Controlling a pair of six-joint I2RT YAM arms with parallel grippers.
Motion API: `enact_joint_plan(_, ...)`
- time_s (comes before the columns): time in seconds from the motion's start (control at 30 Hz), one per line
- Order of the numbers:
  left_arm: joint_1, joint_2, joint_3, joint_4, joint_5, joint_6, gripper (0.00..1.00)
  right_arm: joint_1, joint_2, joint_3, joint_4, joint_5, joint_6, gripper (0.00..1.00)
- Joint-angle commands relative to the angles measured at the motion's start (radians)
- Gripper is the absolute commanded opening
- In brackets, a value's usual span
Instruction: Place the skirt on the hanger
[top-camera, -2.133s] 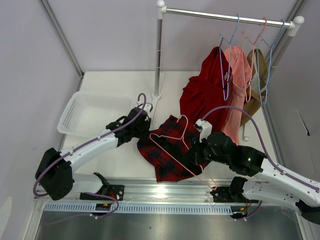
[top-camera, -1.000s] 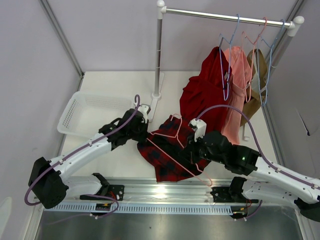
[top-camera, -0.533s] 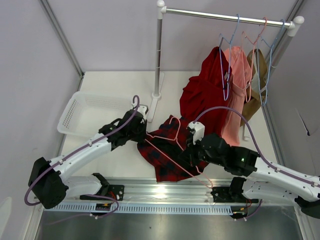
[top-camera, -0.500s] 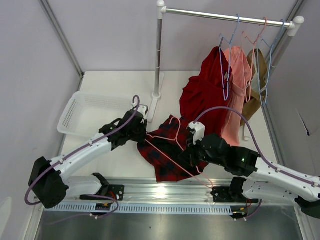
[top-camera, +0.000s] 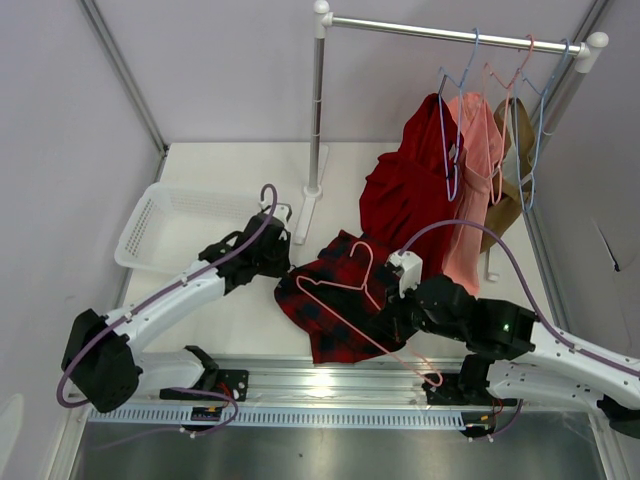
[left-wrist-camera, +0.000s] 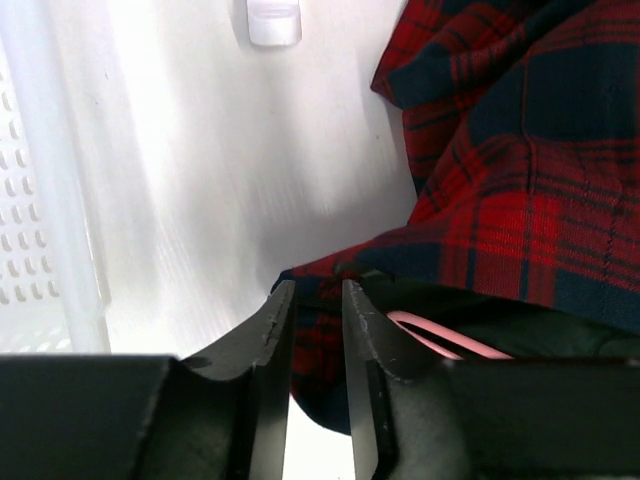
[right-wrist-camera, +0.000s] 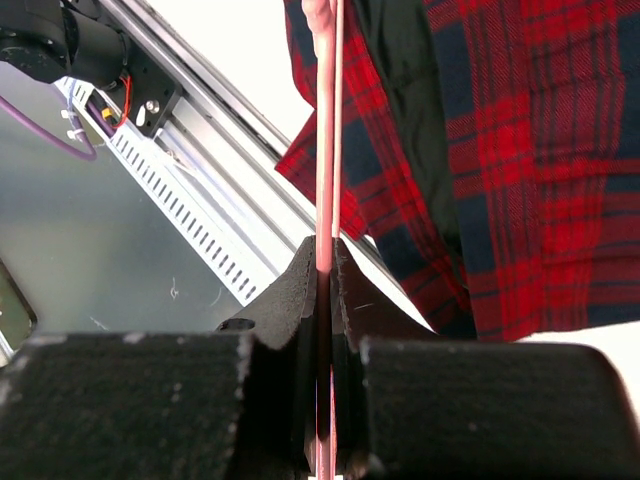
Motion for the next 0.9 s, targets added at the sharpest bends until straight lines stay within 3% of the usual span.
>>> enact_joint_plan(0.0,0.037,0.012,0.030,0.061,0.065,0.011,0.24,0.007,-0.014,0.048,-0.028,0.026,0.009,0.00)
enact_joint_plan(0.13,0.057,0.024,0.016,0.102,0.160,0.030,0.23,0.007,-0.012,0.059,-0.039,0.024,-0.001,0.00)
enact_joint_plan(0.7,0.116,0.044,0.018,0.070,0.301,0.091,0.27,0.007,-0.043,0.050,-0.065,0.041,-0.010,0.00)
enact_joint_plan(0.87,0.126,0.041,0.024,0.061,0.338,0.099,0.31,0.004,-0.061,0.065,-0.118,0.112,-0.024,0.00)
